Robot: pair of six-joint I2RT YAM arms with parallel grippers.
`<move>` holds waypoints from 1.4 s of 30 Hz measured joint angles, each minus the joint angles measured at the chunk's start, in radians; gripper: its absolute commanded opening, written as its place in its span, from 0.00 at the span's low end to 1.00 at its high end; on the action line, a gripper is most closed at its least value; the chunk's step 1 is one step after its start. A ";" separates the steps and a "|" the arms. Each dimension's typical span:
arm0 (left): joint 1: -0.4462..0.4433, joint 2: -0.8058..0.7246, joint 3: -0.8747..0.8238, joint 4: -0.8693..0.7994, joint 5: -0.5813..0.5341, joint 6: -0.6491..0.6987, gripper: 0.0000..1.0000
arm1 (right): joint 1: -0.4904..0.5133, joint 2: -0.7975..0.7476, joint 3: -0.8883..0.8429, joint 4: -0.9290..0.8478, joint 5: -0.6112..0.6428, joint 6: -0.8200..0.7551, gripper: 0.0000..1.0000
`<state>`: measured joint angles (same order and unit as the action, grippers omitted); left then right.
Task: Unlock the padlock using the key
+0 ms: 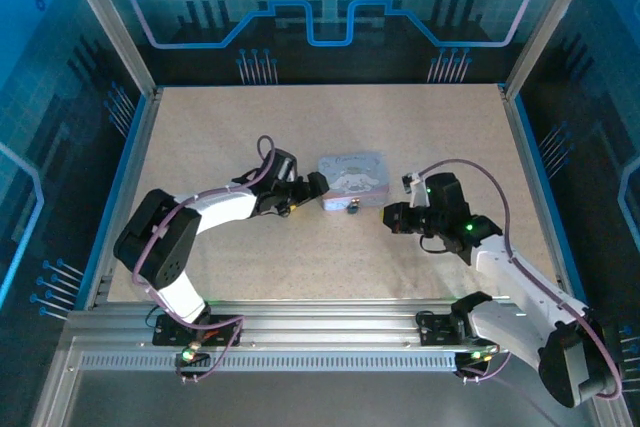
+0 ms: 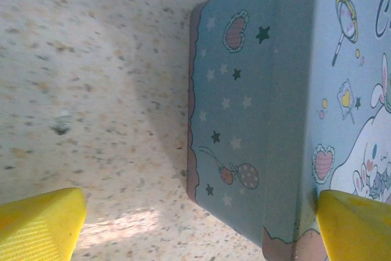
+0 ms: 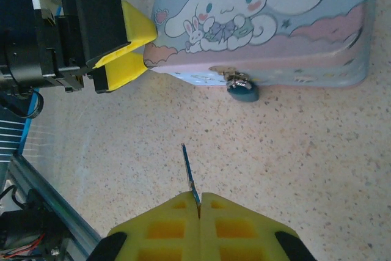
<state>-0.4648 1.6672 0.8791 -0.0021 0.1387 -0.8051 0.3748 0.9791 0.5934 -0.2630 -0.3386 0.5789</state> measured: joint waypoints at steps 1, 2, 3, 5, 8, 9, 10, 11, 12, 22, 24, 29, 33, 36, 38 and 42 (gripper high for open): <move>0.011 -0.005 -0.002 -0.008 0.000 0.005 0.97 | -0.003 0.008 0.005 0.006 -0.010 -0.002 0.00; 0.021 -0.009 -0.002 -0.016 0.000 0.013 0.97 | -0.003 0.015 0.008 0.012 -0.016 -0.004 0.00; 0.033 -0.013 -0.002 -0.024 0.000 0.024 0.98 | -0.003 0.023 0.010 0.019 -0.023 -0.005 0.00; 0.056 -0.018 -0.002 -0.037 0.001 0.043 0.98 | -0.003 0.040 0.011 0.029 -0.038 -0.005 0.00; 0.093 -0.021 0.002 -0.053 0.006 0.066 0.98 | -0.003 0.060 0.011 0.040 -0.051 -0.005 0.00; 0.106 -0.021 0.005 -0.058 0.008 0.075 0.98 | -0.003 0.064 0.011 0.046 -0.057 -0.005 0.00; 0.120 -0.020 0.012 -0.069 0.008 0.082 0.98 | -0.003 0.066 0.011 0.050 -0.060 -0.004 0.00; 0.132 -0.018 0.020 -0.079 0.008 0.090 0.98 | -0.003 0.068 0.011 0.055 -0.063 -0.004 0.00; 0.147 -0.011 0.030 -0.088 0.008 0.100 0.98 | -0.003 0.070 0.011 0.060 -0.066 -0.004 0.00; 0.193 0.000 0.068 -0.107 -0.005 0.165 0.99 | -0.002 0.163 0.038 0.120 -0.116 0.004 0.00; 0.194 -0.053 0.027 -0.090 -0.011 0.184 0.99 | 0.000 0.208 0.061 0.159 -0.132 0.012 0.00; 0.191 -0.279 -0.116 -0.030 -0.010 0.235 0.99 | 0.024 0.354 0.147 0.237 -0.155 0.025 0.00; 0.137 -0.427 -0.227 0.031 0.005 0.265 0.98 | 0.036 0.482 0.227 0.296 -0.169 0.033 0.00; 0.043 -0.463 -0.285 0.068 0.016 0.280 0.97 | 0.037 0.568 0.278 0.328 -0.171 0.042 0.00; -0.013 -0.460 -0.313 0.095 0.023 0.284 0.96 | 0.037 0.615 0.309 0.348 -0.171 0.049 0.00; -0.078 -0.396 -0.321 0.149 0.027 0.290 0.93 | 0.037 0.693 0.346 0.384 -0.177 0.063 0.00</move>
<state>-0.5430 1.2709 0.5583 0.1467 0.1658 -0.5148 0.4118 1.6722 0.9398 0.1211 -0.5152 0.6415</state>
